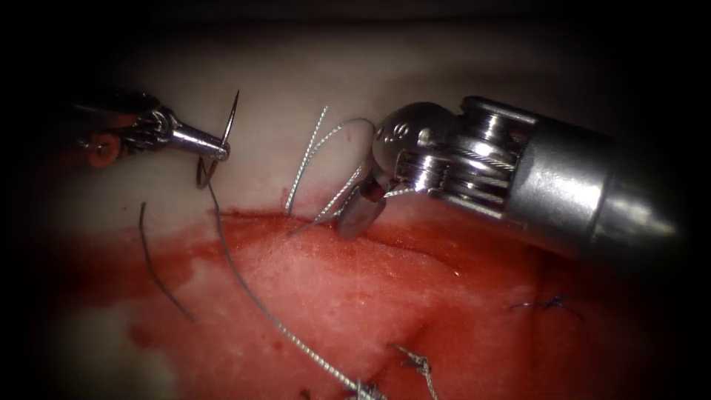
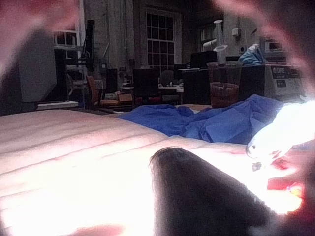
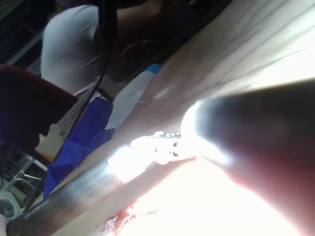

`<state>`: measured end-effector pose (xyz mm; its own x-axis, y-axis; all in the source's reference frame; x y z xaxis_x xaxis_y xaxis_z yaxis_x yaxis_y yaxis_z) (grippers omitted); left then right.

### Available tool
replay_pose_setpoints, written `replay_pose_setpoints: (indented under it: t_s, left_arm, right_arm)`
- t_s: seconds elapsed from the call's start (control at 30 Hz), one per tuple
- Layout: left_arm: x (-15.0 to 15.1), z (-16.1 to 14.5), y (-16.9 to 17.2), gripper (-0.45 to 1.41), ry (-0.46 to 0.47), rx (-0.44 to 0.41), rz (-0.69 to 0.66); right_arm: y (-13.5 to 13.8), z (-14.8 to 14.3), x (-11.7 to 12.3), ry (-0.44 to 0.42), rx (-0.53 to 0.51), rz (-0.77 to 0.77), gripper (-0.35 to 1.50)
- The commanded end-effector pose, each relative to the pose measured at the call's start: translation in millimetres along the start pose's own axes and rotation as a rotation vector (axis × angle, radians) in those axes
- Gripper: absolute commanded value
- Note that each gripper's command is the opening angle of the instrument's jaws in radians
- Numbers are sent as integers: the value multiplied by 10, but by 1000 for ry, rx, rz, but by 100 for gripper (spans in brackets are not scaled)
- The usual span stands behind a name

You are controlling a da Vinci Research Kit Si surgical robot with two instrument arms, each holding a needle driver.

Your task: Wound Closure

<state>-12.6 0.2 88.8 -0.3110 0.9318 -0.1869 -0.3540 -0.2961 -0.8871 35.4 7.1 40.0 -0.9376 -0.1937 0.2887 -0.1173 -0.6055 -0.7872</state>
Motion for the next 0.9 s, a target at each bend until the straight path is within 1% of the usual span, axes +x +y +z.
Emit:
replay_pose_setpoints:
  t_s: [0.03,0.1,0.13,0.17,0.23,0.4,0.43,0.7,0.83,0.9]
  left_arm:
    - [15,-6,4,-45,8,1,7]
    - [15,-6,5,-45,8,1,7]
    - [15,-6,5,-45,8,1,7]
    - [15,-6,5,-45,9,1,6]
    - [15,-5,5,-45,9,1,6]
    - [15,-5,5,-45,9,1,6]
    - [15,-5,5,-45,9,1,6]
    - [15,-5,5,-45,9,1,6]
    - [15,-5,5,-45,9,2,6]
    - [15,-5,5,-45,9,2,6]
  right_arm:
    - [2,-18,4,-3,-2,18,-35]
    - [4,-20,19,-4,-5,42,-35]
    - [5,-21,31,-15,-4,53,-35]
    - [7,-22,50,-39,-7,70,-35]
    - [9,-23,71,-61,-3,87,-35]
    - [17,-30,111,-70,1,139,-35]
    - [22,-37,133,-68,9,163,-35]
    - [37,-69,230,-90,74,285,-35]
    - [44,-82,267,-111,103,319,-35]
    - [47,-88,279,-120,112,330,-35]
